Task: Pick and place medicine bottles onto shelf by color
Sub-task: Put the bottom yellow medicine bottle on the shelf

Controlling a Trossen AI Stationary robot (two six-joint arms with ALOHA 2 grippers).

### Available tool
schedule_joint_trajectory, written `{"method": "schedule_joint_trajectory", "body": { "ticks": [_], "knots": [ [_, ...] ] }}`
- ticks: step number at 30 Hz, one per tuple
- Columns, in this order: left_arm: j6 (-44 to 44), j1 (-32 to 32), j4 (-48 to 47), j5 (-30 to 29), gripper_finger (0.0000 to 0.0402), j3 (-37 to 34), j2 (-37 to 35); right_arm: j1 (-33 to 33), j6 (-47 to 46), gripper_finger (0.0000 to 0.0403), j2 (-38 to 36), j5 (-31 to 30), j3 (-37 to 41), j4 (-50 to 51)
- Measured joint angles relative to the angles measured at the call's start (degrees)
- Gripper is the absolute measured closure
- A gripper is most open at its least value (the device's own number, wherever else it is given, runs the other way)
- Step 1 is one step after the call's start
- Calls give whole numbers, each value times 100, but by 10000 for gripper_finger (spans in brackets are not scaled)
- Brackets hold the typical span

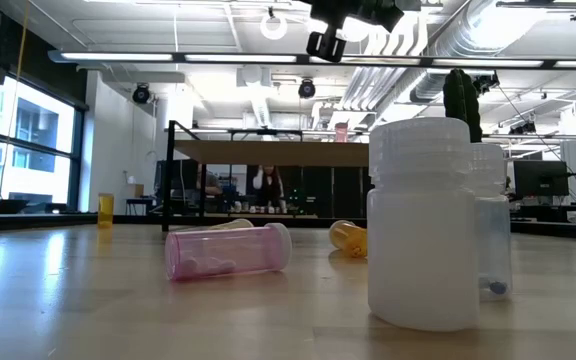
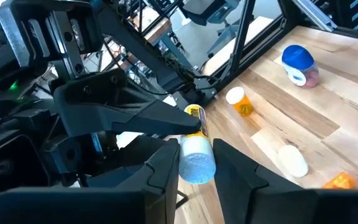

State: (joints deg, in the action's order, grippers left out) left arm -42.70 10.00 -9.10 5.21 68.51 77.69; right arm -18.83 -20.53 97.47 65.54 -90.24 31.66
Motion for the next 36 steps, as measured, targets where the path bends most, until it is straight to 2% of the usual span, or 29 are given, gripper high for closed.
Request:
{"method": "schedule_joint_trajectory", "body": {
  "ticks": [7,13,19,28,36],
  "knots": [
    [-17,22,97,-461,322,13,-7,29,0,297,22,-44,0,0],
    [-105,20,53,-298,325,13,-7,2,-17,301,22,-59,0,6],
    [-29,15,-39,283,327,9,-2,-82,-14,302,13,-15,0,-20],
    [48,11,-13,245,326,9,0,-29,-54,303,13,73,0,-13],
    [52,11,-12,245,326,7,0,-28,-44,351,8,49,0,4]
  ]
}}
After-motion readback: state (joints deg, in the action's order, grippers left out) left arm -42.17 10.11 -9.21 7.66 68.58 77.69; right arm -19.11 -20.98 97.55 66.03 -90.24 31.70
